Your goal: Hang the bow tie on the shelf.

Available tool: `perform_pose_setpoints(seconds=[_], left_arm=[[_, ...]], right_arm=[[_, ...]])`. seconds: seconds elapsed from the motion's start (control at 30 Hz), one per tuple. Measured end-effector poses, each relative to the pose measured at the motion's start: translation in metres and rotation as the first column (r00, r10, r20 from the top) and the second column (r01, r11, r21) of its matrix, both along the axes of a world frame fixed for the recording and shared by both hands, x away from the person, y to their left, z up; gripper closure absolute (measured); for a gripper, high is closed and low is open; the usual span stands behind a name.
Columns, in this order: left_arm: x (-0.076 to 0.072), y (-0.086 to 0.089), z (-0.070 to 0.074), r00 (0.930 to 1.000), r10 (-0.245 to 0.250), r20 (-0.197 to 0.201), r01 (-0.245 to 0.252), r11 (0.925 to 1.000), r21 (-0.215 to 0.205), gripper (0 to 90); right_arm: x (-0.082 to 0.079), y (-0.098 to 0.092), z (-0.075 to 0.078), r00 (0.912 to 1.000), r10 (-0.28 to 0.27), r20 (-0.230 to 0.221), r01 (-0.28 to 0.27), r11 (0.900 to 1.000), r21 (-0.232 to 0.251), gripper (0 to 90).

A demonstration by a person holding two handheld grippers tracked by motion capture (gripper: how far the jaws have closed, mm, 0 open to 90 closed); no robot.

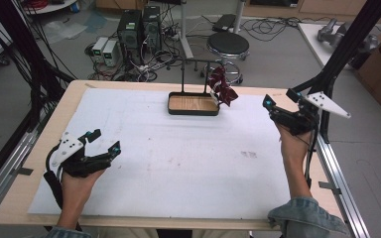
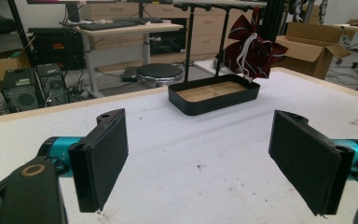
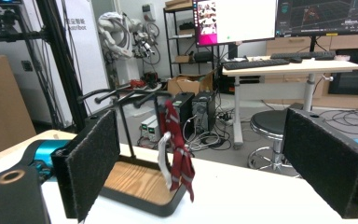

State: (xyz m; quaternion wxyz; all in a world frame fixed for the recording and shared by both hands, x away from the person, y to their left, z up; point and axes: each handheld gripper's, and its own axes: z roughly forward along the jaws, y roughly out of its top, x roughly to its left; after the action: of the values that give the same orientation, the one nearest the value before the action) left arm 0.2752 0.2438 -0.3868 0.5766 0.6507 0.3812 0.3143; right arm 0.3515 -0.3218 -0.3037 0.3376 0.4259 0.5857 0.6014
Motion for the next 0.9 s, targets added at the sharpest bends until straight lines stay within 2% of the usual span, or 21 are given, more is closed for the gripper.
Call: perform_pose_setpoints(seconds=[0.1,0.23,0.4,0.67,0.9], left_arm=[[0.000,0.000,-0.001,1.0000,0.000,-0.003,0.000,1.0000,0.002,20.0],[0.000,-0.001,-0.002,1.0000,-0.001,-0.004,0.001,1.0000,0.004,20.0],[0.001,-0.001,-0.003,1.0000,0.000,-0.007,0.000,1.0000,0.005,20.0],[0.001,0.000,-0.004,0.9999,0.005,-0.010,-0.005,1.0000,0.006,20.0],[0.001,0.000,-0.005,0.9999,0.006,-0.011,-0.006,0.9999,0.010,20.0]], right_arm=[[-0.016,-0.001,-0.012,0.9997,-0.005,0.026,0.005,1.000,-0.007,10.6],[-0.035,-0.001,-0.029,0.9987,0.005,0.052,-0.005,1.000,0.007,10.6],[-0.053,0.002,-0.052,0.9985,0.008,0.054,-0.008,1.000,0.007,10.6],[-0.075,0.008,-0.093,0.9997,0.003,0.024,-0.003,1.000,-0.008,10.6],[-0.090,0.013,-0.123,0.9997,0.012,-0.022,-0.012,1.000,-0.004,10.6]])
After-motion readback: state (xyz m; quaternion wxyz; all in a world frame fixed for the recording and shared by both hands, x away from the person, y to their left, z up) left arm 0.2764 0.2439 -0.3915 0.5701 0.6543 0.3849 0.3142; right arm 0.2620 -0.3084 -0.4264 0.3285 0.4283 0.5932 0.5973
